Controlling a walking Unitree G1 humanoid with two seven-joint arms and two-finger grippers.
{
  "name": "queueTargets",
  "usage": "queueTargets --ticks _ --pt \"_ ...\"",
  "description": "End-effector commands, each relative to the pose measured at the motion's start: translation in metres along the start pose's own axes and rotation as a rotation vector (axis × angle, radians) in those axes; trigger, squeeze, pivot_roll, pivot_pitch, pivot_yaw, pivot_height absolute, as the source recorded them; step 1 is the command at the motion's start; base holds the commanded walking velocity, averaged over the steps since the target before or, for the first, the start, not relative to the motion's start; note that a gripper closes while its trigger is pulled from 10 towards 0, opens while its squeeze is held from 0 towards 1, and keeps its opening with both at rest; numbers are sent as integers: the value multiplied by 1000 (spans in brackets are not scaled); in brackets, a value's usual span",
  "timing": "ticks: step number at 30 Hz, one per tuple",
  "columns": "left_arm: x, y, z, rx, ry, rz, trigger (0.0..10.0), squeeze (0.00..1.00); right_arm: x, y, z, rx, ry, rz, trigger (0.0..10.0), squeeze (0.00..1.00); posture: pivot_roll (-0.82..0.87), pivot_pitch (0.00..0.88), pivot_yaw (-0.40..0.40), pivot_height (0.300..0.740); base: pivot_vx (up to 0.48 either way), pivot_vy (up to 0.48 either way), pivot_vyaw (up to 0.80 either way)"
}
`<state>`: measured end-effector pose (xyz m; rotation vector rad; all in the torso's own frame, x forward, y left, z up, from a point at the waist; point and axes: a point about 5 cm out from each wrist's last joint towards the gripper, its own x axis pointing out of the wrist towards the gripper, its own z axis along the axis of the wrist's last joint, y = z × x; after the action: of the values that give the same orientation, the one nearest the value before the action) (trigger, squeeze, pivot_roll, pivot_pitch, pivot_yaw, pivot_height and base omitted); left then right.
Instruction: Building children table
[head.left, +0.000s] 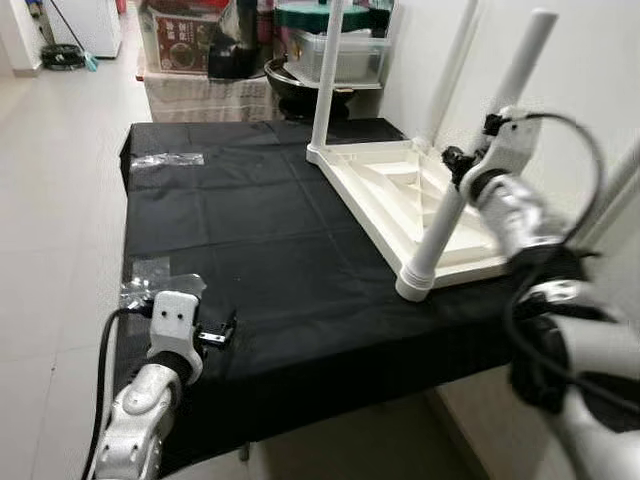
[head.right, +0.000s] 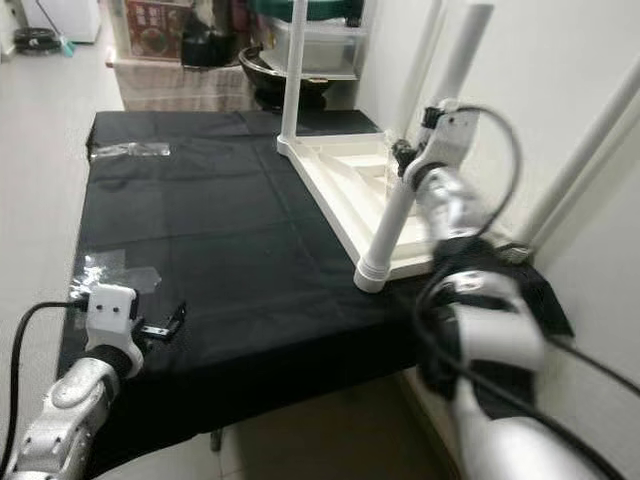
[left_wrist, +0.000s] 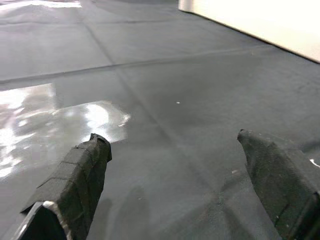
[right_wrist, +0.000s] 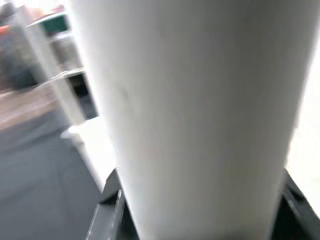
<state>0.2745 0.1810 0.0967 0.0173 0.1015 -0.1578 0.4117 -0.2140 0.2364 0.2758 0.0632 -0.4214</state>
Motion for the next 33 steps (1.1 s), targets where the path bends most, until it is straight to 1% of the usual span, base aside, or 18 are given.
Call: queueTargets --ticks 1,3,4,5,6,10,11,15,16,17,18,20,22,23,26,27,31,33 --pt "-1 -1 -2 2 6 -4 10000 0 -5 -26 -63 49 260 -186 0 0 50 0 -99 740 0 0 0" --pt "-1 -1 -1 2 6 -5 10000 0 -13 -11 -73 51 268 -210 0 0 50 0 -99 740 0 0 0" --pt "-1 -1 -1 3 7 -7 10000 0 -22 8 -83 38 314 -170 8667 0 49 0 -92 740 0 0 0" --pt "-1 -1 -1 3 7 -7 10000 0 -22 8 -83 38 314 -170 8667 0 49 0 -92 740 0 0 0" --pt "1 -2 -1 8 7 -12 10000 0 -30 30 -82 29 297 -81 10000 0 45 0 -97 740 0 0 0" --pt "2 0 0 10 4 -10 10000 0 -23 28 -63 31 231 16 10000 0 45 0 -97 740 0 0 0" --pt "2 1 0 8 3 -6 10000 0 -15 21 -47 20 187 65 10000 1000 38 0 -99 740 0 0 0" --pt "1 -1 -2 2 4 -4 10000 0 -1 11 -7 -1 104 231 10000 996 32 0 -104 740 0 0 0" --pt "1 -2 -2 -1 4 -5 10000 0 1 9 14 -27 65 365 10000 0 35 0 -111 740 0 0 0" --pt "0 -3 -2 -4 4 -5 10000 0 0 6 35 -45 21 494 10000 0 38 0 -113 740 0 0 0" --pt "0 -3 -2 -4 4 -5 10000 0 0 6 35 -45 21 494 10000 0 38 0 -113 740 0 0 0" --pt "0 -3 -3 -6 4 -4 10000 0 -3 -4 59 -161 -32 662 10000 0 32 0 -112 740 0 0 0" --pt "0 -2 -3 -6 5 -3 10000 0 -5 -7 63 -217 -49 702 10000 0 31 0 -110 740 0 0 0" --pt "0 -3 -4 -5 6 -5 10000 0 -6 -9 59 -253 -27 768 7647 0 31 0 -110 740 0 0 0" --pt "0 -3 -4 -5 7 -6 10000 0 -7 -9 56 -268 -8 812 7647 0 31 0 -110 740 0 0 0" --pt "0 -4 -3 -1 6 -13 10000 0 -8 -11 47 -282 34 865 0 0 35 0 -108 740 0 0 0" --pt "2 -4 -1 6 1 -21 10000 0 -9 -11 19 -299 142 978 0 0 37 0 -108 740 0 0 0" --pt "2 -4 -1 7 1 -20 10000 0 -5 -10 10 -286 160 875 0 0 43 0 -111 740 0 0 0"
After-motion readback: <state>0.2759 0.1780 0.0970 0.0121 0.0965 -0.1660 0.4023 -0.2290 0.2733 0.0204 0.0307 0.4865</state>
